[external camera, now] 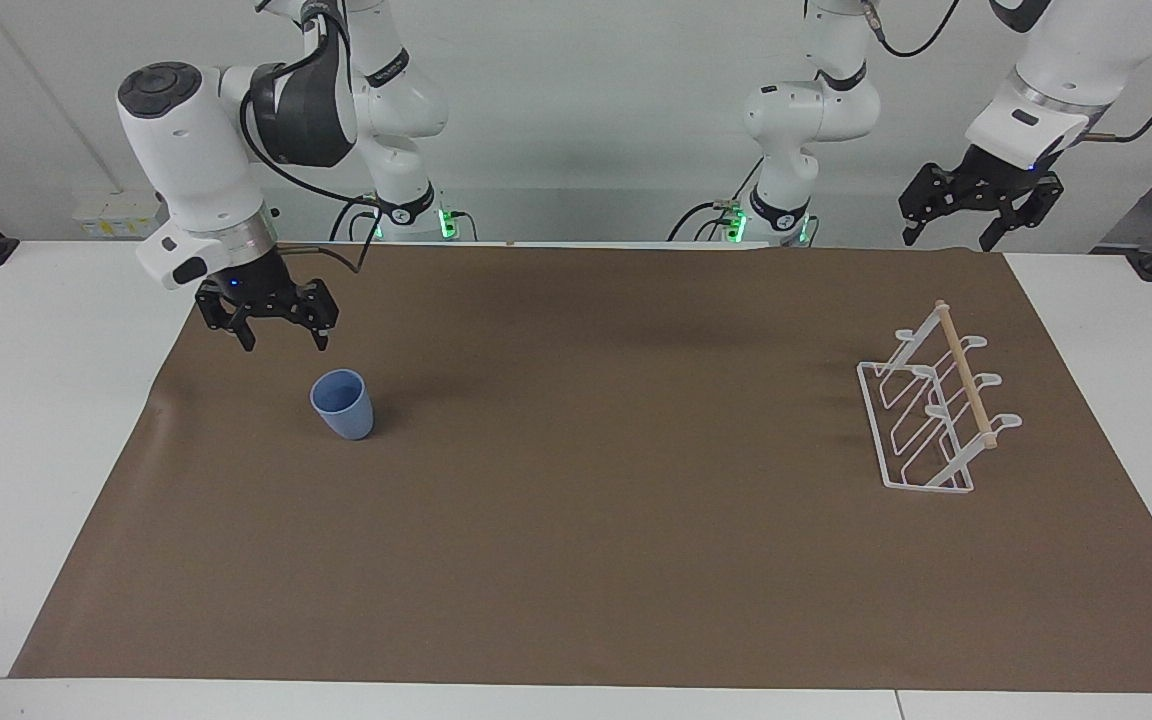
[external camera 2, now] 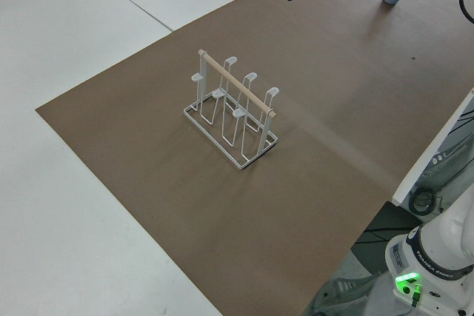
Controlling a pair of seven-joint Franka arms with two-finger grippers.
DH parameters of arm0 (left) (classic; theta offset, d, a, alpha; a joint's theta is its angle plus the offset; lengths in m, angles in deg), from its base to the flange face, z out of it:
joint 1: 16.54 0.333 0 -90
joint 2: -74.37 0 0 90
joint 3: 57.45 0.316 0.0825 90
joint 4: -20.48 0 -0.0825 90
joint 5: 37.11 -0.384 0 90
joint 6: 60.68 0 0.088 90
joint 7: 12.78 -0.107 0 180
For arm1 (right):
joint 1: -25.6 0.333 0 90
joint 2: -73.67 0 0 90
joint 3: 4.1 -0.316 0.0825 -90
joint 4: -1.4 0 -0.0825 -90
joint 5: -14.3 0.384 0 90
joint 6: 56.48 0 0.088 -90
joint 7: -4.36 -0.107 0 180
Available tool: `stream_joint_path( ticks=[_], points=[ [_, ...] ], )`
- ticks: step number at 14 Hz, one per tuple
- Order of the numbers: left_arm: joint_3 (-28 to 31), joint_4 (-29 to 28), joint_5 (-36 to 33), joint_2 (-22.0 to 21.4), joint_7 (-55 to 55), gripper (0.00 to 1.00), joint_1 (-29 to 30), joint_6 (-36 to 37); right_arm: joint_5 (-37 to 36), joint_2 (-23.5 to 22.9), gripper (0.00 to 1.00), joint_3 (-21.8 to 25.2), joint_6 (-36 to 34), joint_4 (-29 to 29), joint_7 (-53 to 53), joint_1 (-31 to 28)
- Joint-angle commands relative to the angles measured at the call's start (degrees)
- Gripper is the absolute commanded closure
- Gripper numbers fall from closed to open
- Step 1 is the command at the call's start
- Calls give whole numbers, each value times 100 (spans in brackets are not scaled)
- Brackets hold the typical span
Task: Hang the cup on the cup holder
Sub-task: 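Lower the right gripper into the rim of the blue cup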
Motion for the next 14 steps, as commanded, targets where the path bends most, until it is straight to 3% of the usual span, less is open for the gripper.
stream_joint_path(
  ticks=[1, 5, 14],
  points=[
    [4, -161, 39, -152, -10, 0, 12, 26, 27, 151, 0, -38, 393, -547, 146, -150],
    [13, -161, 39, -152, -10, 0, 12, 17, 27, 72, 0, -38, 886, -1005, 138, -186],
    [13, -161, 39, -152, -10, 0, 21, 26, 18, -201, 0, -38, 1616, -1331, 164, -107]
  ],
)
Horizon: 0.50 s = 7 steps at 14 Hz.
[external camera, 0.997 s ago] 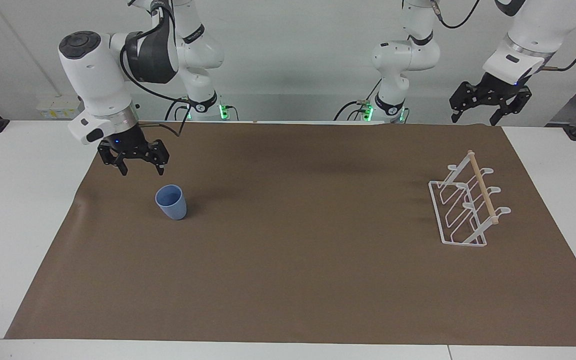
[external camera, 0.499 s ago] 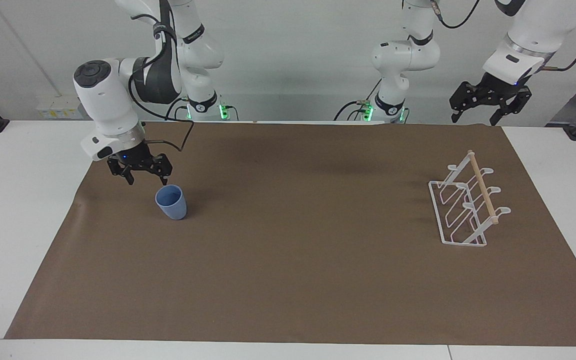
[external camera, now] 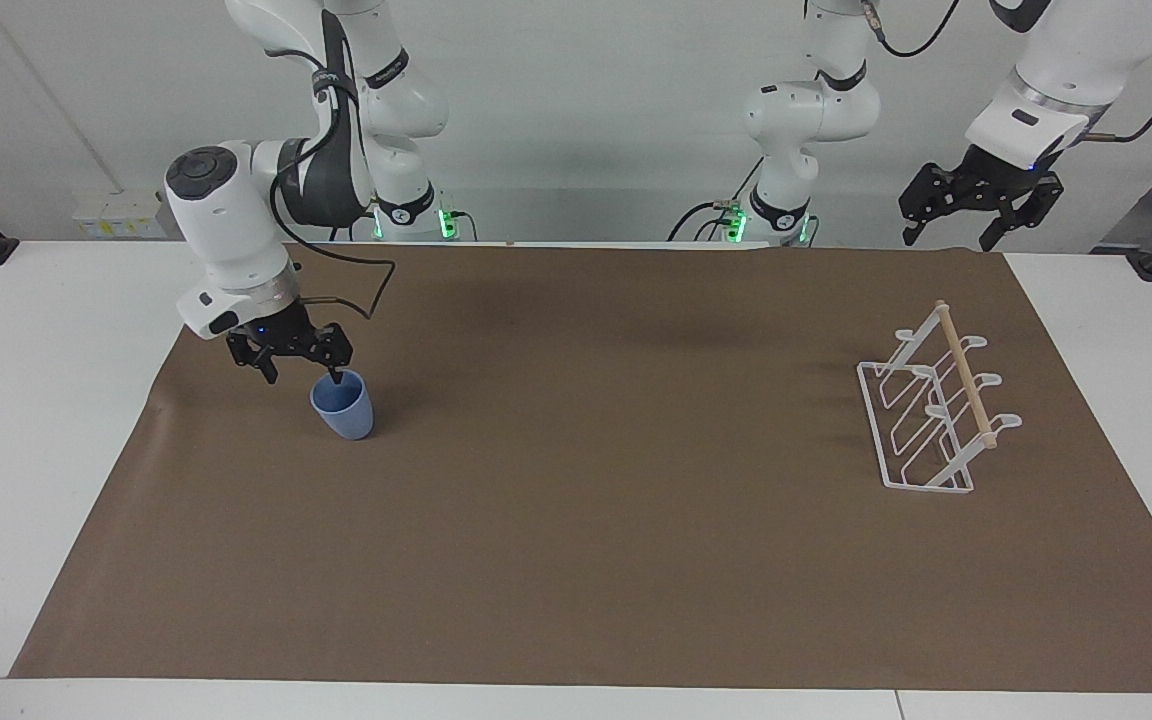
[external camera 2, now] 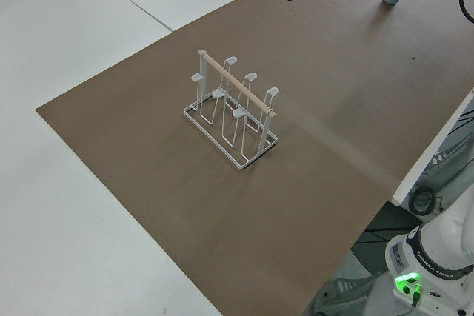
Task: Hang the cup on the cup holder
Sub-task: 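Lower the right gripper into the rim of the blue cup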
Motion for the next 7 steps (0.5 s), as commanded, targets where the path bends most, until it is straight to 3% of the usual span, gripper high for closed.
stream_joint_path(
  ticks=[1, 7],
  points=[
    [13, -161, 39, -152, -10, 0, 12, 26, 18, -62, 0, -23, 236, -165, 178, -22],
    [13, -161, 39, -152, -10, 0, 21, 26, 18, -282, 0, -23, 526, -191, 565, -101]
  ],
)
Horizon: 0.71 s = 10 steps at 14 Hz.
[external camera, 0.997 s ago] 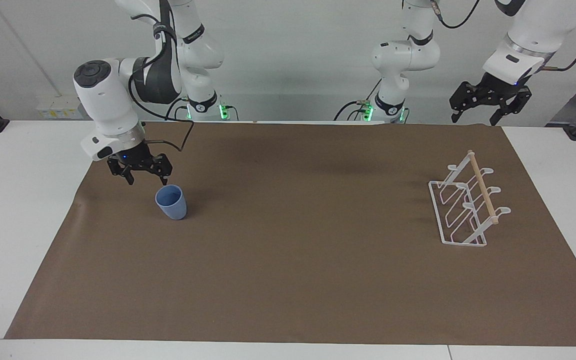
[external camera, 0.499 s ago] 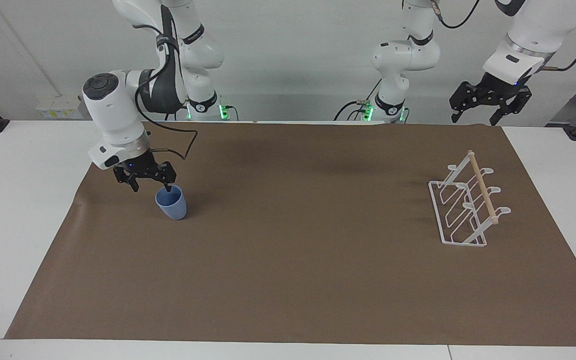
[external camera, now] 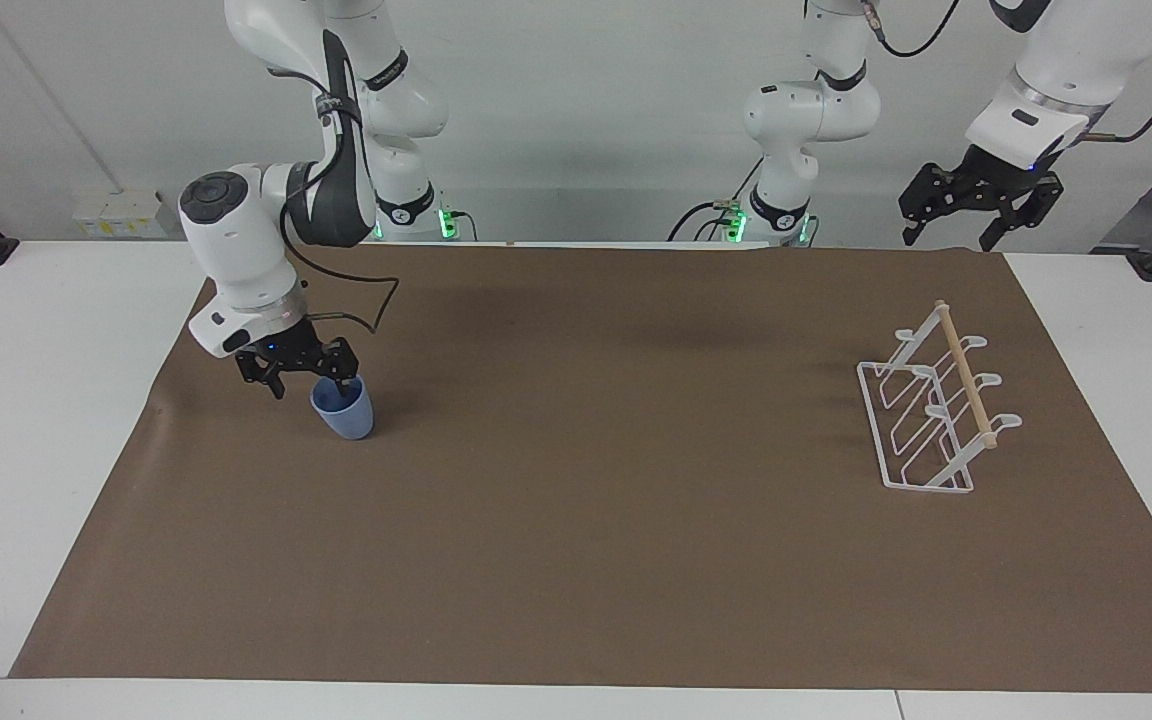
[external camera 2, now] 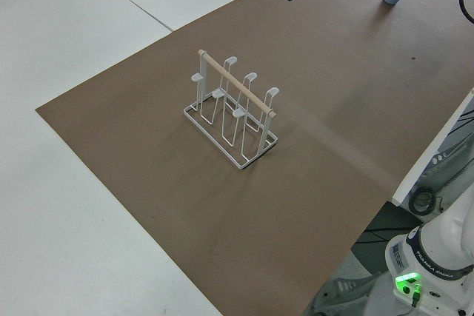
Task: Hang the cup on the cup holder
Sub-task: 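Close the right gripper on the blue cup's rim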
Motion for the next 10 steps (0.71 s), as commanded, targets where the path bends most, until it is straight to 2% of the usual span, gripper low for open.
stream_joint_path(
  ticks=[1, 10],
  points=[
    [13, -161, 39, -152, -10, 0, 21, 17, 18, -42, 0, -39, 230, -116, 213, -88],
    [13, -161, 39, -152, -10, 0, 12, 26, 18, -50, 0, -39, 590, -354, 204, -88]
  ],
)
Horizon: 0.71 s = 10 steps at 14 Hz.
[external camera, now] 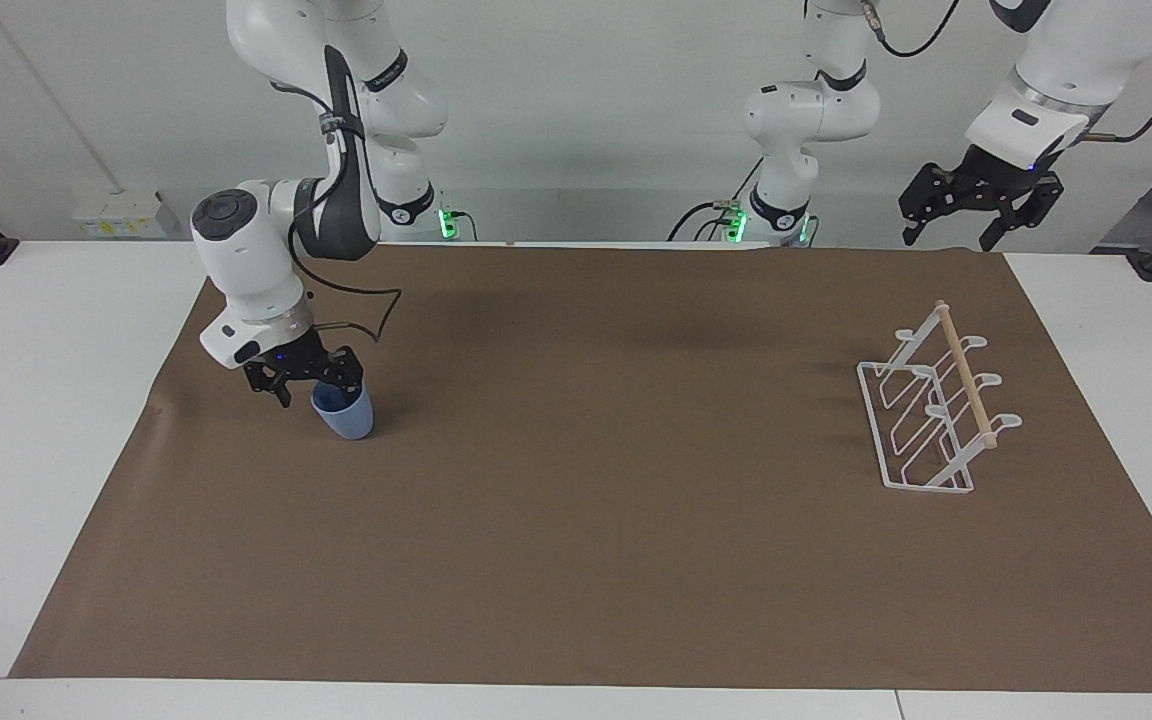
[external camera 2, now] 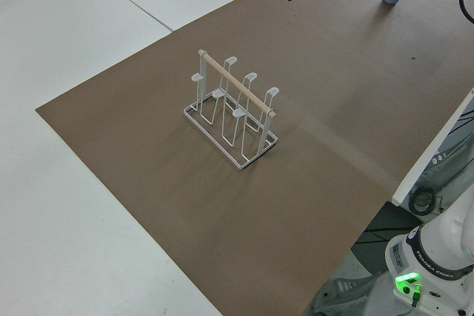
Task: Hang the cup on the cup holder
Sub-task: 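Close the right gripper on the blue cup's rim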
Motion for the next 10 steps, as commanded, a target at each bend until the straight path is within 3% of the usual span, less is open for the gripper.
stream_joint_path(
  ticks=[1, 10],
  points=[
    [13, -161, 39, -152, -10, 0, 12, 26, 18, -18, 0, -44, 258, -117, 131, -96],
    [13, -161, 39, -152, -10, 0, 21, 17, 18, -27, 2, -44, 268, -152, 166, -131]
  ],
)
